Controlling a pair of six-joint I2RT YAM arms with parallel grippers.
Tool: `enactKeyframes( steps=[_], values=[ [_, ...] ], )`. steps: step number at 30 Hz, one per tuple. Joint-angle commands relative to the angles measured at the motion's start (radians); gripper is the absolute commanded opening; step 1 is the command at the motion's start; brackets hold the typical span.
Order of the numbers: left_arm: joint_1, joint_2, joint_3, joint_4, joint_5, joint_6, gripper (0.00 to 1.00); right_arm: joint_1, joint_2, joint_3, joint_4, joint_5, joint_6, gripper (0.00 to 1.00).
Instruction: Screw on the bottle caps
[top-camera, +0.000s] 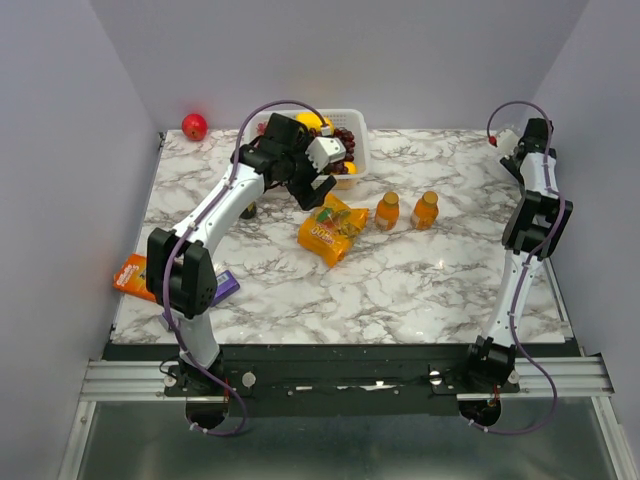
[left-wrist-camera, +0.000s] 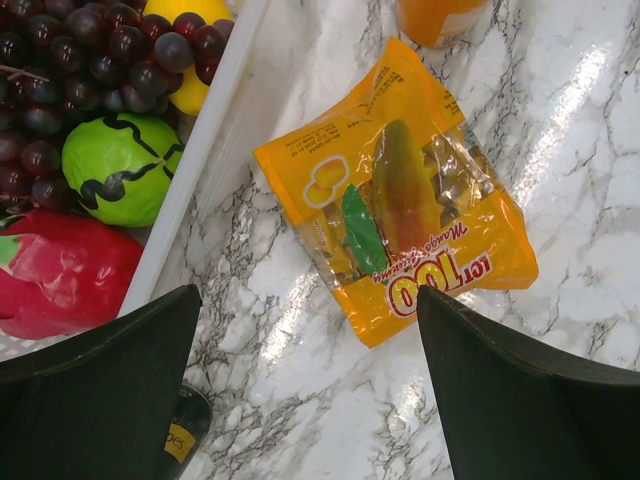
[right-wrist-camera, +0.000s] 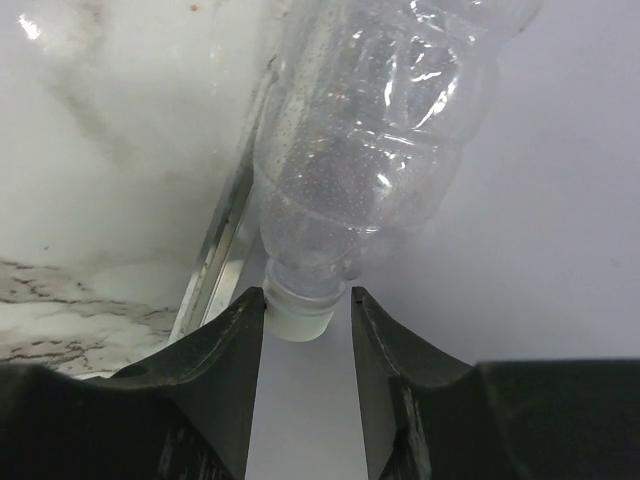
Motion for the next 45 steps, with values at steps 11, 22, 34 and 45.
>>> enactKeyframes(
  steps=[11, 22, 34, 45],
  values=[
    [-0.017, 0.073, 0.093, -0.001, -0.041, -0.018, 0.99, -0.018, 0.061, 0.112, -0.179, -0.062, -0.179, 0.36],
    [-0.014, 0.084, 0.096, -0.005, -0.033, -0.019, 0.99, 0.046, -0.131, -0.204, -0.094, -0.095, -0.175, 0.19],
    [-0.008, 0.081, 0.099, -0.014, -0.022, -0.024, 0.99, 0.085, -0.217, -0.052, -0.118, -0.301, 0.040, 0.20],
    [-0.019, 0.085, 0.087, -0.010, -0.016, -0.041, 0.99, 0.161, 0.044, 0.285, 0.148, -0.122, -0.027, 0.58]
  ],
)
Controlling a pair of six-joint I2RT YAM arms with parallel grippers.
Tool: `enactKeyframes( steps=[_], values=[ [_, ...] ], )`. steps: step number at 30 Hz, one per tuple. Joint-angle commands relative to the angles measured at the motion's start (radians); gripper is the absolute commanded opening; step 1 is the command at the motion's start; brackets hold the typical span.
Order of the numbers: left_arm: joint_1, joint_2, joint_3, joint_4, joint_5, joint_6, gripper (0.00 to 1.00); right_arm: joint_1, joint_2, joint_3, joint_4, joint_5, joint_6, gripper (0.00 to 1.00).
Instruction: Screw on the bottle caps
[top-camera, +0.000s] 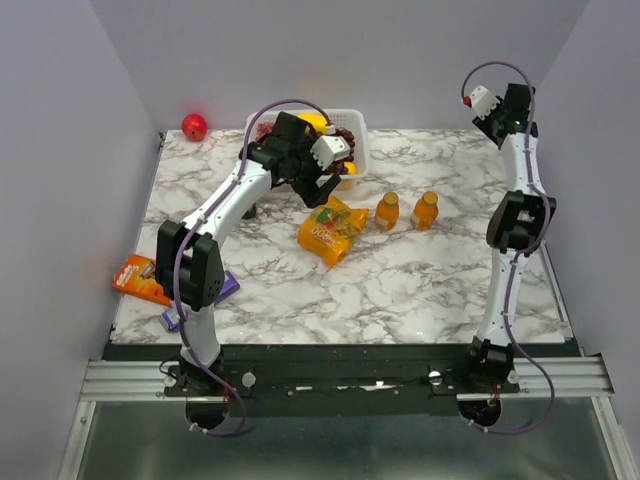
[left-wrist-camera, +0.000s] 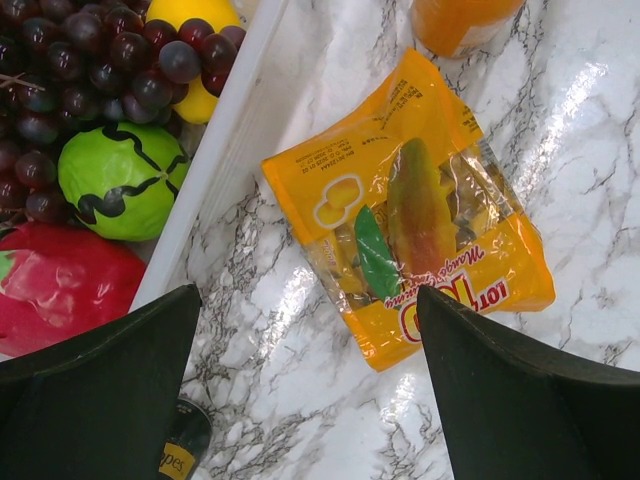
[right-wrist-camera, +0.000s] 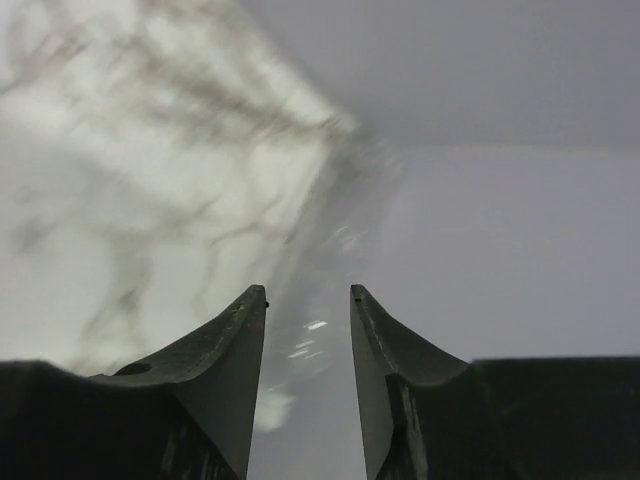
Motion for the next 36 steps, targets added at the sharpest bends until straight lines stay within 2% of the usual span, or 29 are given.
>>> enactKeyframes(
  steps=[1, 2, 5, 10, 13, 18, 26, 31, 36],
  values=[
    [-0.008, 0.012, 0.026, -0.003, 0.007, -0.017, 0.99, 0.015, 0.146, 0.157, 0.182, 0.133, -0.064, 0.62],
    [-0.008, 0.009, 0.023, -0.001, 0.006, -0.017, 0.99, 0.015, 0.114, 0.010, 0.264, 0.136, -0.080, 0.66],
    [-0.009, 0.003, 0.018, -0.004, 0.006, -0.017, 0.99, 0.011, 0.060, -0.082, 0.277, 0.165, -0.104, 0.70],
    [-0.011, -0.003, 0.001, -0.004, 0.010, -0.019, 0.99, 0.001, 0.082, -0.016, 0.076, 0.222, -0.029, 0.66],
    [-0.013, 0.000, 0.004, 0.000, 0.009, -0.022, 0.99, -0.005, 0.043, -0.083, 0.070, 0.263, 0.031, 0.65],
    [-0.014, -0.003, 0.001, -0.001, 0.007, -0.025, 0.99, -0.041, 0.041, -0.088, 0.007, 0.274, 0.133, 0.61],
    [-0.020, 0.007, 0.006, -0.012, 0.006, -0.025, 0.99, -0.097, 0.121, -0.016, -0.034, 0.322, 0.123, 0.64],
    [-0.028, 0.023, 0.028, -0.018, -0.005, -0.025, 0.99, -0.117, 0.143, -0.043, -0.037, 0.328, 0.095, 0.64],
    [-0.036, 0.038, 0.050, -0.021, -0.007, -0.025, 0.99, -0.123, 0.138, -0.031, -0.074, 0.258, 0.077, 0.63]
  ],
)
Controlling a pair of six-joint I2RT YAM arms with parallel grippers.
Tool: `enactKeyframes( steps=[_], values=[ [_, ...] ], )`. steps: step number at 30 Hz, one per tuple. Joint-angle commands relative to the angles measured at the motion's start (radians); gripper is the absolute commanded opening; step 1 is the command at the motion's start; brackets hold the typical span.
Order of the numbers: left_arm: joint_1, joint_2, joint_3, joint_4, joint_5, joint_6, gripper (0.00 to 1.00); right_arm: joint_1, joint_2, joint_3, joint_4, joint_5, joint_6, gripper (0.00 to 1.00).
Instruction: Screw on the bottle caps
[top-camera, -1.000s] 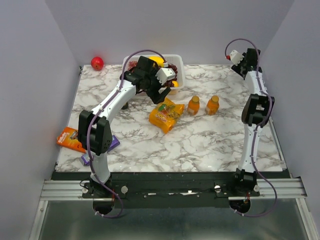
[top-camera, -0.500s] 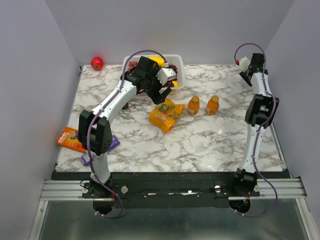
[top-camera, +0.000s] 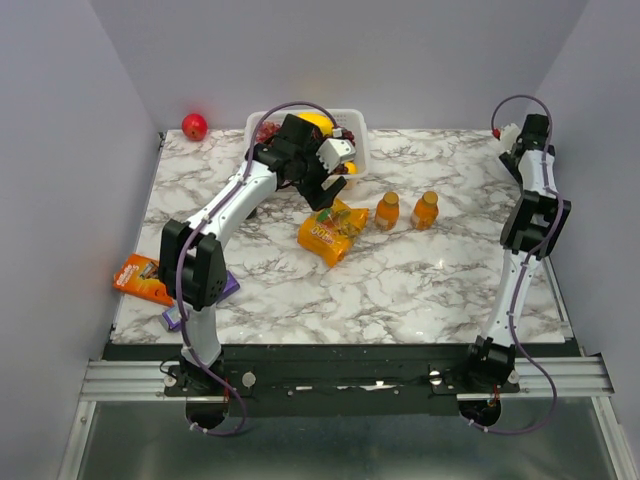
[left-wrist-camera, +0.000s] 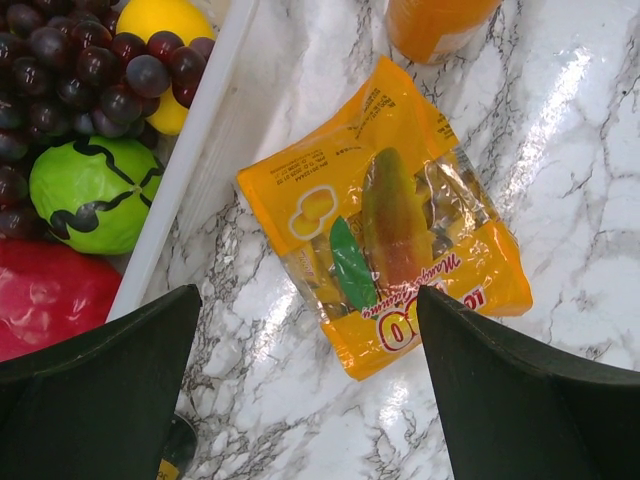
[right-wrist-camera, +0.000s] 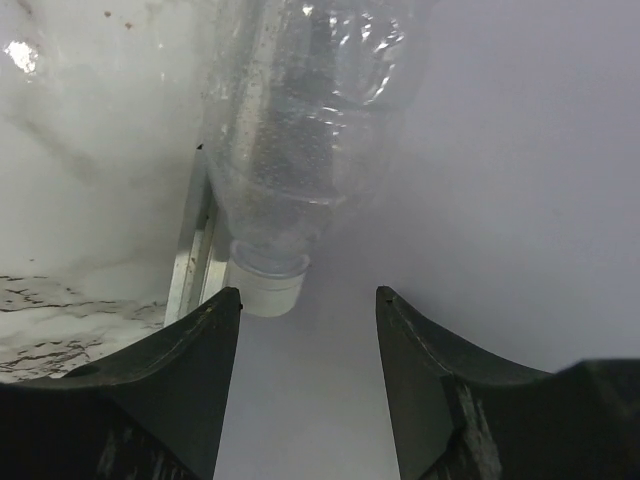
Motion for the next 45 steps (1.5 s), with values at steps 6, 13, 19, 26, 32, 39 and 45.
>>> enactKeyframes(
  steps=[6, 13, 19, 26, 32, 39, 45],
  values=[
    [-0.014, 0.057, 0.079, -0.022, -0.025, -0.010, 0.99, -0.002, 0.035, 0.056, -0.135, -0.120, -0.049, 0.63],
    [-0.031, 0.077, 0.114, -0.039, -0.038, -0.009, 0.99, -0.011, 0.090, 0.171, -0.221, -0.153, -0.078, 0.57],
    [-0.030, 0.086, 0.142, -0.040, -0.083, 0.013, 0.99, -0.015, 0.100, 0.180, -0.253, -0.123, -0.125, 0.57],
    [-0.022, 0.077, 0.134, -0.051, -0.063, 0.010, 0.99, -0.025, 0.112, 0.179, -0.273, -0.077, -0.233, 0.54],
    [-0.022, 0.069, 0.134, -0.042, -0.081, 0.001, 0.99, -0.050, 0.139, 0.183, -0.187, -0.015, -0.348, 0.60],
    [-0.022, 0.083, 0.134, -0.031, -0.078, -0.009, 0.99, -0.050, 0.130, 0.160, -0.196, -0.043, -0.414, 0.51],
    [-0.025, 0.095, 0.149, -0.031, -0.077, -0.012, 0.99, -0.064, 0.095, 0.113, -0.190, -0.101, -0.425, 0.45]
  ],
)
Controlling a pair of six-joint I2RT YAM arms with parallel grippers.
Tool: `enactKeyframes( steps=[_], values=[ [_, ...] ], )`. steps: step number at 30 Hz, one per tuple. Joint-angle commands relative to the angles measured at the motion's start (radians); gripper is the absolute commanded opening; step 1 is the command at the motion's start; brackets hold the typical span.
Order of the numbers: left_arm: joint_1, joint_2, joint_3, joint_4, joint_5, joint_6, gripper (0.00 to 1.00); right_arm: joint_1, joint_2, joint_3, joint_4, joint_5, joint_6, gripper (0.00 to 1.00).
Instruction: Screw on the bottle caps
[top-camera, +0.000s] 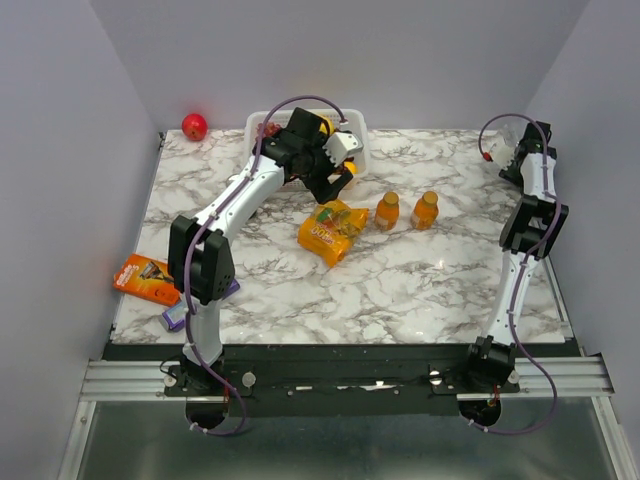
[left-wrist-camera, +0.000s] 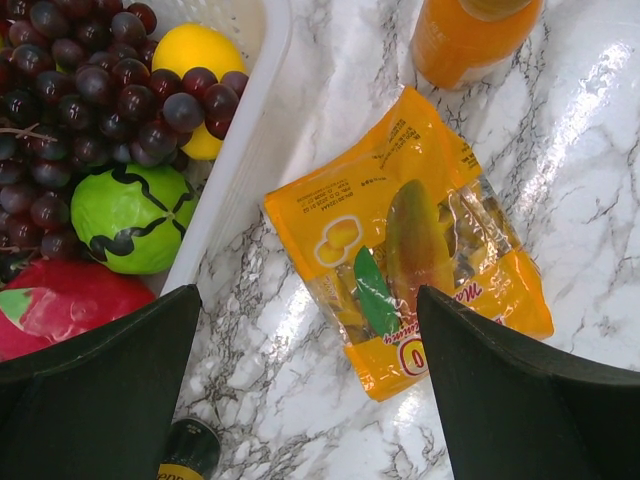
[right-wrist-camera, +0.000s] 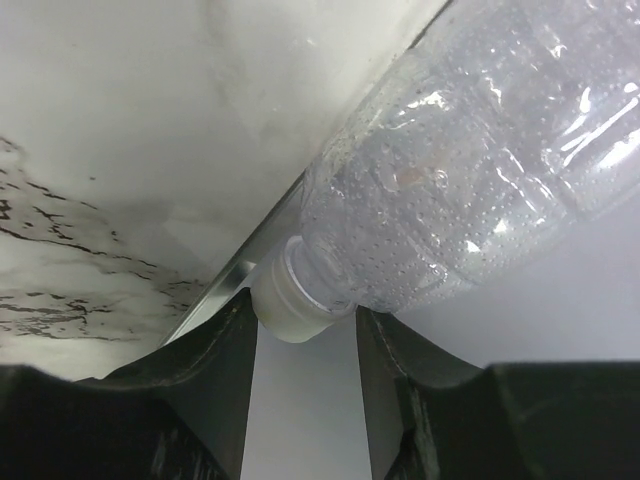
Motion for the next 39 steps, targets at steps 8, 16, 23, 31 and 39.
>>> enactKeyframes(
  steps=[8, 16, 23, 31, 39],
  values=[
    [-0.001, 0.039, 0.036, -0.002, -0.017, -0.012, 0.99, -0.031, -0.161, -0.309, 0.222, -0.102, -0.092, 0.07],
    [0.002, 0.041, 0.041, -0.011, -0.015, -0.003, 0.99, 0.029, -0.293, -0.456, 0.295, -0.136, -0.092, 0.03],
    [0.004, 0.039, 0.024, 0.004, 0.006, -0.020, 0.99, 0.106, -0.578, -0.730, 0.312, -0.185, -0.031, 0.02],
    [0.024, 0.052, 0.011, 0.047, 0.059, -0.055, 0.99, 0.146, -0.754, -0.827, 0.171, -0.260, 0.266, 0.04],
    [0.048, 0.053, 0.030, 0.046, 0.080, -0.057, 0.99, 0.116, -0.274, -0.153, -0.098, -0.032, 0.504, 0.78]
  ],
)
